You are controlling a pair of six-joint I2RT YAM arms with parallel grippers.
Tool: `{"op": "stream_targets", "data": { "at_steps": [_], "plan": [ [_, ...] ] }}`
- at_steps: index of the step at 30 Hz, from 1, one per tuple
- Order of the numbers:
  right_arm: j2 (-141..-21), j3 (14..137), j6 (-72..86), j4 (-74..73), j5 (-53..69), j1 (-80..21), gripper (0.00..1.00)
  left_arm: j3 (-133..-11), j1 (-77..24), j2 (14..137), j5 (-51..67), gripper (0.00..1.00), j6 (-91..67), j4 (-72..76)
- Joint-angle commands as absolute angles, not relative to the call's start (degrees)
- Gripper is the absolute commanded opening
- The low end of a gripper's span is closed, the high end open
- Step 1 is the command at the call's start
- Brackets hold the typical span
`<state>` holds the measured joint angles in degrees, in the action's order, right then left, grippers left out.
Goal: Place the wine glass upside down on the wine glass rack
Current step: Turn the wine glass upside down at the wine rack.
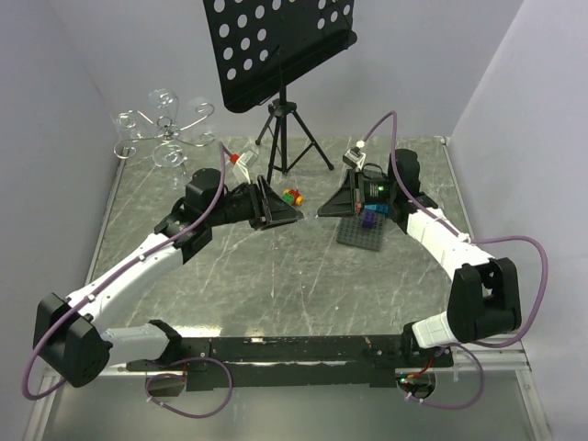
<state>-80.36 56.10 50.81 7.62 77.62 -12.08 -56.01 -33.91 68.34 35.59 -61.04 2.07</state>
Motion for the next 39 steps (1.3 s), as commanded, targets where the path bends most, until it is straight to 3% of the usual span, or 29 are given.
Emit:
{"op": "stream_targets", "data": {
  "at_steps": [1, 20, 27, 34, 37, 39],
  "plan": [
    [-80.8, 56.5, 59.5, 19.6, 80.1, -11.9, 0.0, -56.9, -34.8, 69.6, 34.5, 0.5, -63.0, 3.6],
    [-81.2, 59.1, 53.1, 12.6, 79.4, -15.6, 0.0, -56.9, -35.0, 70.8, 32.7, 0.35, -66.0, 4.9],
    [-81.7, 60.4, 51.3, 10.4, 78.9, -15.9, 0.0, -58.5, -34.9, 71.4, 33.1, 0.22, -64.6, 0.4],
    [-81.7, 62.6, 46.0, 4.2, 77.9, -17.1, 0.0, -62.5, -35.2, 72.9, 33.1, 0.2, -61.1, -7.5],
    [-81.6, 62.7, 44.9, 3.1, 77.6, -17.5, 0.0, -63.8, -35.2, 73.4, 32.6, 0.03, -59.9, -9.7],
    [-81.6, 62.8, 44.6, 2.6, 77.5, -17.6, 0.0, -64.8, -35.4, 73.7, 32.2, 0.01, -59.3, -11.9]
  ]
}}
